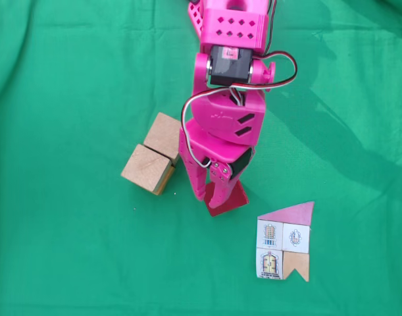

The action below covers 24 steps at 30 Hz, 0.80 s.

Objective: Grasp some building blocks and build the house on the picture.

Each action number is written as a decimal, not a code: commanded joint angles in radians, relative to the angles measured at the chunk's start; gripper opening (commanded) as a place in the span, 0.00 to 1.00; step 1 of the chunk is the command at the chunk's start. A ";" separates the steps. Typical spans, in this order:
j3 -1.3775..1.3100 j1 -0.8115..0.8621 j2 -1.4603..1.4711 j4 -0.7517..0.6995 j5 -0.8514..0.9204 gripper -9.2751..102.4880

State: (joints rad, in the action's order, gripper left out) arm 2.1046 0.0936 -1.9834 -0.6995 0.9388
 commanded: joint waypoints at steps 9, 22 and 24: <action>0.038 0.015 0.020 -0.006 -0.020 0.12; 0.094 0.006 0.017 0.012 -0.020 0.12; 0.095 -0.008 0.017 0.012 -0.020 0.12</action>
State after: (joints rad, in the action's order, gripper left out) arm 2.2028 0.1028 -1.9620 -0.7026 0.9250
